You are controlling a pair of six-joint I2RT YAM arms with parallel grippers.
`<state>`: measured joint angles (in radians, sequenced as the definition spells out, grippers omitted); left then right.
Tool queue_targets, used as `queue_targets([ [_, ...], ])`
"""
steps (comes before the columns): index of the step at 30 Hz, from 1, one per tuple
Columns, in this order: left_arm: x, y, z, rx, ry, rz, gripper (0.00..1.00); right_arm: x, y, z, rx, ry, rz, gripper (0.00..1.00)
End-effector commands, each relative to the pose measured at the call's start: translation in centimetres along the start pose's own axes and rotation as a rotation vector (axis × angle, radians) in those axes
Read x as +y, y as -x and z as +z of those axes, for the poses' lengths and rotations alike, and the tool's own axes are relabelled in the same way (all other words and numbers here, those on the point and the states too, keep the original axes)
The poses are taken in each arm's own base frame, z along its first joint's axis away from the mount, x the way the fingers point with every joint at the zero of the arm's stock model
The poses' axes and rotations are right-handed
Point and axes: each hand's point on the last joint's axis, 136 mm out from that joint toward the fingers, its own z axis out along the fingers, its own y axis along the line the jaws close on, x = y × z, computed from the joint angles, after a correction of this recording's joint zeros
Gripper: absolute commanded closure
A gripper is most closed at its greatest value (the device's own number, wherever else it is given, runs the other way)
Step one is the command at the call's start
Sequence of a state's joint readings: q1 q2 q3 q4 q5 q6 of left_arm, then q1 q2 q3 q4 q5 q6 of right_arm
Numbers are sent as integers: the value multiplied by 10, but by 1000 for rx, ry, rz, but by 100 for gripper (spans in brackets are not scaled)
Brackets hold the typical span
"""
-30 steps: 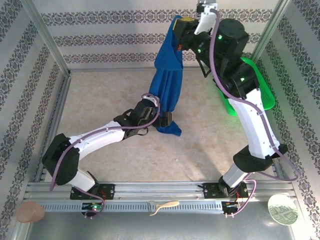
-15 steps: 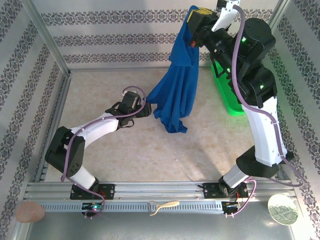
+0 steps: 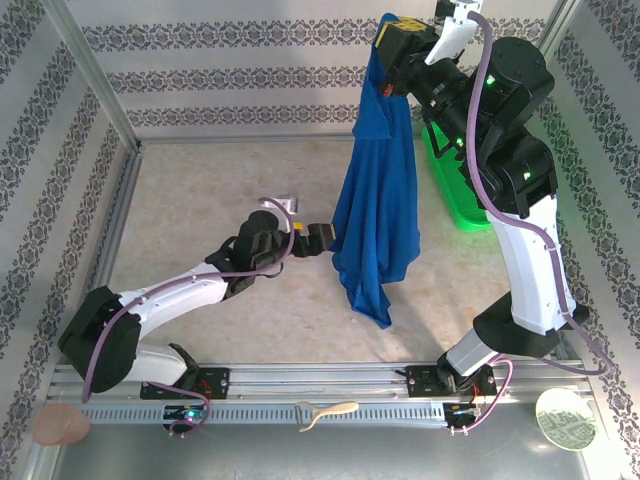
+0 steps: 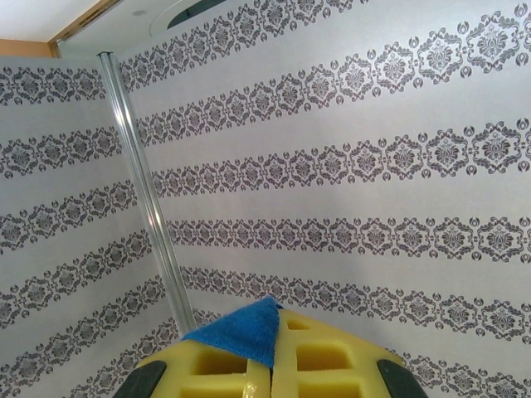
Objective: Fold the inside-out t-shirt
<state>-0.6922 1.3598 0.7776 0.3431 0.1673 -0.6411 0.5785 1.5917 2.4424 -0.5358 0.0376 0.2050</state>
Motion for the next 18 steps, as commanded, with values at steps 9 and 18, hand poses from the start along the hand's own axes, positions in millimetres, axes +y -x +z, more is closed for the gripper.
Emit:
queue_targets([
  [9, -86, -23, 53, 29, -269, 128, 2, 3, 37, -22, -95, -8, -11, 100],
  [18, -75, 23, 12, 95, -270, 132, 100, -19, 43, -77, -122, -147, -75, 100],
])
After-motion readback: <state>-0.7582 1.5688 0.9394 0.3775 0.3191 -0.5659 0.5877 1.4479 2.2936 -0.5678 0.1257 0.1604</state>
